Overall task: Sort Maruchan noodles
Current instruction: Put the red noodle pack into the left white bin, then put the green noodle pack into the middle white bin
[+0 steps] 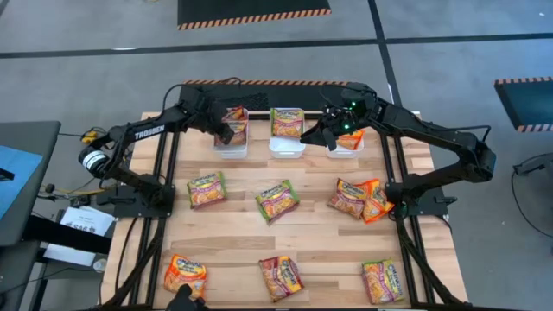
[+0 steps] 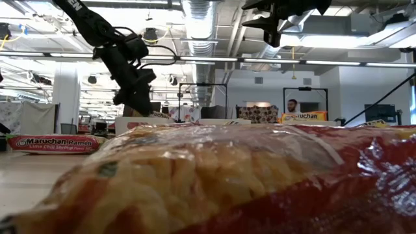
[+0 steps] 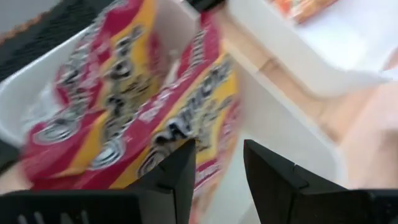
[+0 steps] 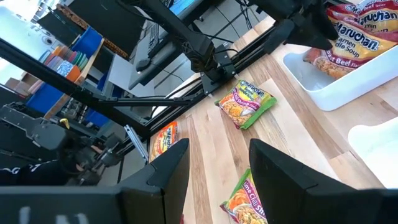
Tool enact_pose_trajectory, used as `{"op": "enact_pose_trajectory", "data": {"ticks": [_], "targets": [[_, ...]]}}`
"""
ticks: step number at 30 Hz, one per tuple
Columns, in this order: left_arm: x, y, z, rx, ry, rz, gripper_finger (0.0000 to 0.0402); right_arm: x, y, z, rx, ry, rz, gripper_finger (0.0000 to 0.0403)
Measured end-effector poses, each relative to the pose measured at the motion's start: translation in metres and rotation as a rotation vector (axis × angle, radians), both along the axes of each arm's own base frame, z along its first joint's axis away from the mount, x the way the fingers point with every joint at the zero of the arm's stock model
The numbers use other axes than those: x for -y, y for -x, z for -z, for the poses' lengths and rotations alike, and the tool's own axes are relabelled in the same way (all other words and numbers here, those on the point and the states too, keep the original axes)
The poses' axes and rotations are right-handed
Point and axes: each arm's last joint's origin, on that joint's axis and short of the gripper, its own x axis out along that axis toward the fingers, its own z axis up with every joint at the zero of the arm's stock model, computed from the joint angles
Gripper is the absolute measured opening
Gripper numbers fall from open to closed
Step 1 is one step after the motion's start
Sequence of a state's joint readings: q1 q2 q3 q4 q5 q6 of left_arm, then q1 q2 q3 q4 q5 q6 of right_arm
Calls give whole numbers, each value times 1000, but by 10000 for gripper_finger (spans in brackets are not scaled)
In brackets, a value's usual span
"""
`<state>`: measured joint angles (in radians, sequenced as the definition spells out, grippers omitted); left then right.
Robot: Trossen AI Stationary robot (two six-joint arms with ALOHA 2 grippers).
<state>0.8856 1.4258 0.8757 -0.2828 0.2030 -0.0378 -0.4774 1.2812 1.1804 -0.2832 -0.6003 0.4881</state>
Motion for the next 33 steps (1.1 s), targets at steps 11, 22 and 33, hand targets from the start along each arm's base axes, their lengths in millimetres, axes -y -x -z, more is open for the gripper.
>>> {"op": "enact_pose_trajectory", "data": {"ticks": [11,22,33], "targets": [[-9,-15,-51,175,24,79,121,0,0,0,0,2,-1,192],[17,-43,-152,342,36,277,121,1,0,0,15,82,-10,192],[80,-46,-238,495,-31,452,121,-8,-5,-1,28,261,-18,192]]}}
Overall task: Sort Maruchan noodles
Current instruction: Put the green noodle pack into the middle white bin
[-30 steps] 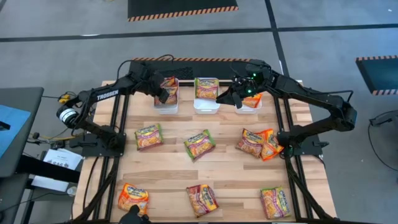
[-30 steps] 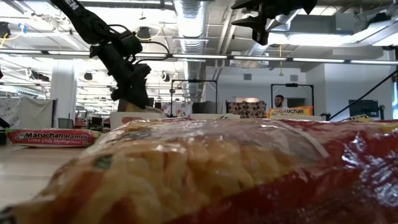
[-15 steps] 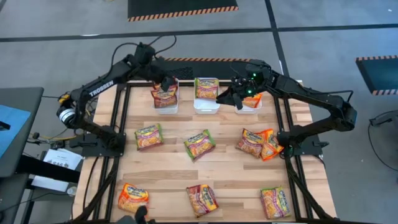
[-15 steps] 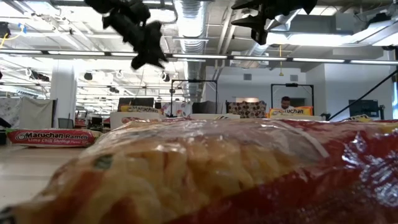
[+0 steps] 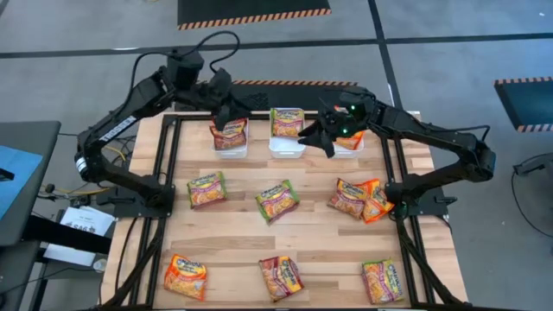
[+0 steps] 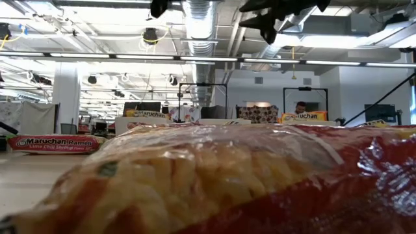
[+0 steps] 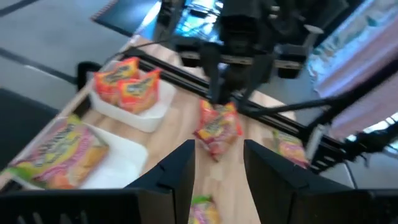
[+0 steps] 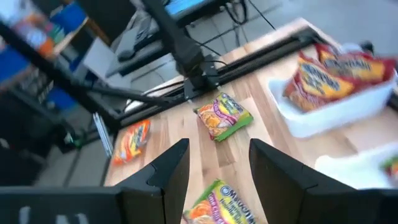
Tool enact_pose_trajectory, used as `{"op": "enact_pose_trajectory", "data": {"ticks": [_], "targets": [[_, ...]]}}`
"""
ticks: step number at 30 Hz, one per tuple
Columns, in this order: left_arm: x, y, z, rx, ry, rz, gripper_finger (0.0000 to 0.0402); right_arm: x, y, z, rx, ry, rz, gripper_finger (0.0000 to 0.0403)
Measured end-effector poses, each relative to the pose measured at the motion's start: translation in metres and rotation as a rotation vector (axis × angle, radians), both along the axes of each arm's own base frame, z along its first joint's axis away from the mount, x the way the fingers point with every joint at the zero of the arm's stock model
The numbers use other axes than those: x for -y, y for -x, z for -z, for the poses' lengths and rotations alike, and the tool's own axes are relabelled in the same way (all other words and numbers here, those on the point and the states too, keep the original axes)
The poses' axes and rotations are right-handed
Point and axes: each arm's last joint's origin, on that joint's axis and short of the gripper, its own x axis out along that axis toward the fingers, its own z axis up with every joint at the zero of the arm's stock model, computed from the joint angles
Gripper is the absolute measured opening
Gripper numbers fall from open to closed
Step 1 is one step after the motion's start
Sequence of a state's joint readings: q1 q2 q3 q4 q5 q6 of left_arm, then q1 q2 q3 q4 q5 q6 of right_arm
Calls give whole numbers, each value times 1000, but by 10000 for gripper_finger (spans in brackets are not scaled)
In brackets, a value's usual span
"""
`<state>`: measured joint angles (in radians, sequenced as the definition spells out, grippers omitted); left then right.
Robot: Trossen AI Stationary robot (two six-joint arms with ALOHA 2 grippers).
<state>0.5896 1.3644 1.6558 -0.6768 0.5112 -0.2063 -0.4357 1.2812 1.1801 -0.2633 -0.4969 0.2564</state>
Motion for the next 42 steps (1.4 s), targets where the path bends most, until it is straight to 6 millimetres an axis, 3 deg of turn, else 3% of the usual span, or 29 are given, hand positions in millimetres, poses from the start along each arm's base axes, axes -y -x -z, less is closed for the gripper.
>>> {"op": "enact_pose_trajectory", "data": {"ticks": [9,18,32,42], "targets": [[44,5,-6,-43,60,40,121,-16,-9,-7,85,110,-88,218],[80,2,8,-219,129,69,121,-33,-5,-15,86,-96,-128,243],[100,9,23,-411,120,79,121,-90,-11,-8,-79,-395,-281,243],[122,26,38,-671,138,188,121,-130,-17,0,-176,-515,-120,239]]}}
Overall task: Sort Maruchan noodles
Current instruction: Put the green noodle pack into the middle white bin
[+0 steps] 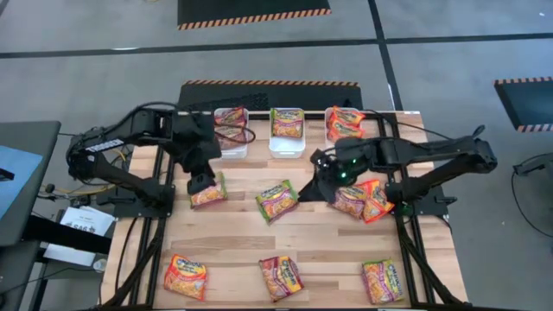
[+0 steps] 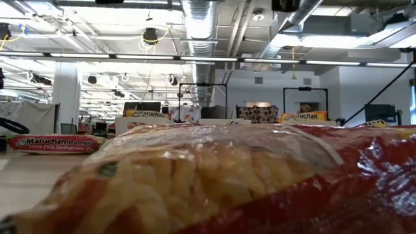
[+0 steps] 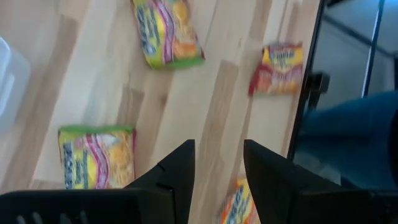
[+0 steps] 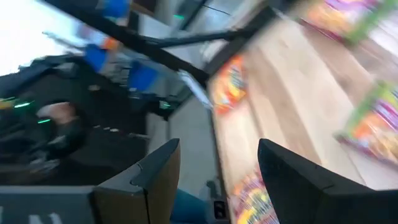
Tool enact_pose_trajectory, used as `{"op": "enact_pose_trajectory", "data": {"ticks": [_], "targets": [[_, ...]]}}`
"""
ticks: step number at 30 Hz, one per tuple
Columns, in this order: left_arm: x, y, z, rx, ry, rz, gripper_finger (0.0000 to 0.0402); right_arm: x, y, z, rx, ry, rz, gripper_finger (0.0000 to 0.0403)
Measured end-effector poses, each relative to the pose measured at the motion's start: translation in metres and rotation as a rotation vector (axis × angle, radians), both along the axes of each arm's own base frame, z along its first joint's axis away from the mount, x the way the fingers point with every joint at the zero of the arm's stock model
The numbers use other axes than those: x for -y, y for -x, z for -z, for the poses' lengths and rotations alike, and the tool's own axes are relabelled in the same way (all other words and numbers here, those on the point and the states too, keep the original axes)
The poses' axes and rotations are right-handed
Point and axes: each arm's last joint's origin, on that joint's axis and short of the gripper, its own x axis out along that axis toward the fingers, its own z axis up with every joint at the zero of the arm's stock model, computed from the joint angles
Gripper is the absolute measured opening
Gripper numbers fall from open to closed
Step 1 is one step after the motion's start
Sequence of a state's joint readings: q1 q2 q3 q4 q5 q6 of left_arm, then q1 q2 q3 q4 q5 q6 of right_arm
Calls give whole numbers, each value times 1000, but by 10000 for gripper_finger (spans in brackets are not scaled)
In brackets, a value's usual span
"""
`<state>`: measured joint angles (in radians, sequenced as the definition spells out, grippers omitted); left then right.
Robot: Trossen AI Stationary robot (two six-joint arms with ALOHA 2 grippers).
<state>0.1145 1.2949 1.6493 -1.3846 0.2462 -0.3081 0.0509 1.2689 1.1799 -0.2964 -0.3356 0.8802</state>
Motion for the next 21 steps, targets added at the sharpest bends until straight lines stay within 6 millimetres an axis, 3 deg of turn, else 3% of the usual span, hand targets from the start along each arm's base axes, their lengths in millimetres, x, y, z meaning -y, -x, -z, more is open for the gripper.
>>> {"op": "enact_pose_trajectory", "data": {"ticks": [11,16,21], "targets": [[30,5,3,-74,-23,87,121,-35,-21,40,-213,43,67,238],[44,6,4,-81,-48,104,121,-33,-42,67,-305,52,132,238],[56,8,5,-86,-85,104,122,-19,-59,98,-418,52,203,238]]}}
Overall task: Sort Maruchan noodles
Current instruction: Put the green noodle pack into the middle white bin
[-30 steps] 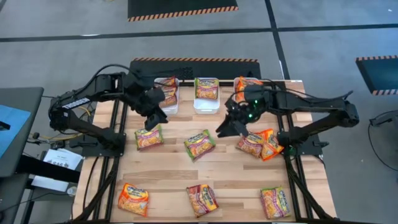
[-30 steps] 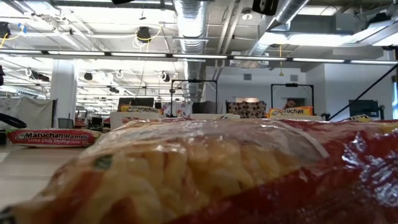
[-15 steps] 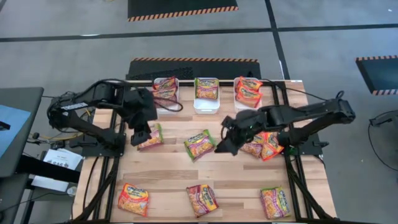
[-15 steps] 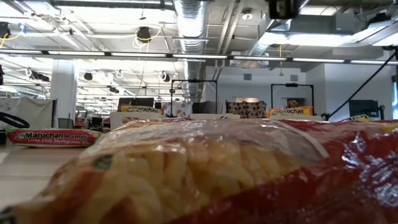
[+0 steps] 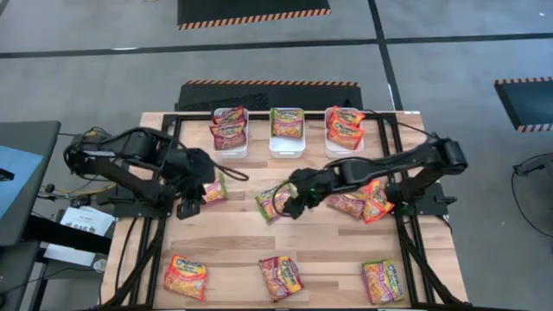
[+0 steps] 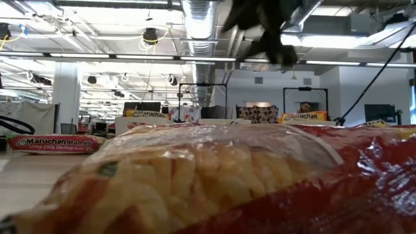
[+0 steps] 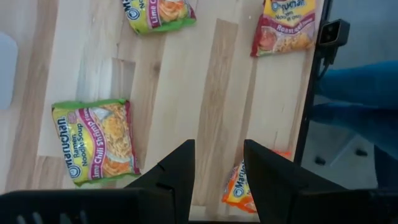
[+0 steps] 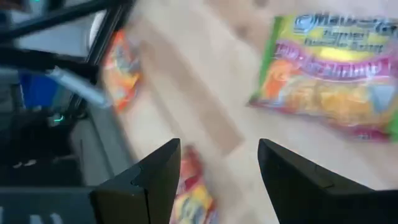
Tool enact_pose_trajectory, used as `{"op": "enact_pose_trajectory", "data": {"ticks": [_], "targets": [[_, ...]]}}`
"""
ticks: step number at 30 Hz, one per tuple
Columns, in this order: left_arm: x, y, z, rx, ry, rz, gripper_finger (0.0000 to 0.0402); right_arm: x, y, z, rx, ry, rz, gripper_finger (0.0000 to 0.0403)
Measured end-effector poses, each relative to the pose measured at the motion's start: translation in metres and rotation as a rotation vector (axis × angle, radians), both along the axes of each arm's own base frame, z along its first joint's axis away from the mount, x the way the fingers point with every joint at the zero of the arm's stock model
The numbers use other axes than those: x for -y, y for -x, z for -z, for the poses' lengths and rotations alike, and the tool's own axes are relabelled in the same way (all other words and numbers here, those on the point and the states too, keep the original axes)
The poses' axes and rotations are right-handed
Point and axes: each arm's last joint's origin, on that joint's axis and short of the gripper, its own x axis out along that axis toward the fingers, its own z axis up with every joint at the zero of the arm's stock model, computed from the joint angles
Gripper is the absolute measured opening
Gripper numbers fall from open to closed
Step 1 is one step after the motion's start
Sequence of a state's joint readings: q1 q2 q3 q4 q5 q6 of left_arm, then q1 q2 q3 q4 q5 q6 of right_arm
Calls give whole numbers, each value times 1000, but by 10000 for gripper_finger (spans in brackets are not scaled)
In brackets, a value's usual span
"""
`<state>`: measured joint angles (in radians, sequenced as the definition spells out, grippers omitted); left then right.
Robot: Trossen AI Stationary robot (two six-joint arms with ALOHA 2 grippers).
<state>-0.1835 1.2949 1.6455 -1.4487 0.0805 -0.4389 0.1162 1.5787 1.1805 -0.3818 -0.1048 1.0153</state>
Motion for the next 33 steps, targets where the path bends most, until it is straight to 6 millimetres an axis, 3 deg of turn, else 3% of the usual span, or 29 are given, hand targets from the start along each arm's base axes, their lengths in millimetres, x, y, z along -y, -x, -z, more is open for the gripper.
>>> {"op": "enact_pose_trajectory", "data": {"ticks": [2,10,20,27,33], "targets": [[4,0,0,4,-14,5,121,7,-6,12,-32,11,-11,238],[6,0,2,20,-74,-75,122,47,-31,30,34,39,-208,238],[1,-7,-1,94,-110,-283,121,100,-59,17,226,377,-498,238],[-7,-9,-2,127,-120,-468,121,117,-75,24,277,586,-690,238],[-12,-10,-3,150,-107,-547,121,122,-75,43,231,601,-812,238]]}}
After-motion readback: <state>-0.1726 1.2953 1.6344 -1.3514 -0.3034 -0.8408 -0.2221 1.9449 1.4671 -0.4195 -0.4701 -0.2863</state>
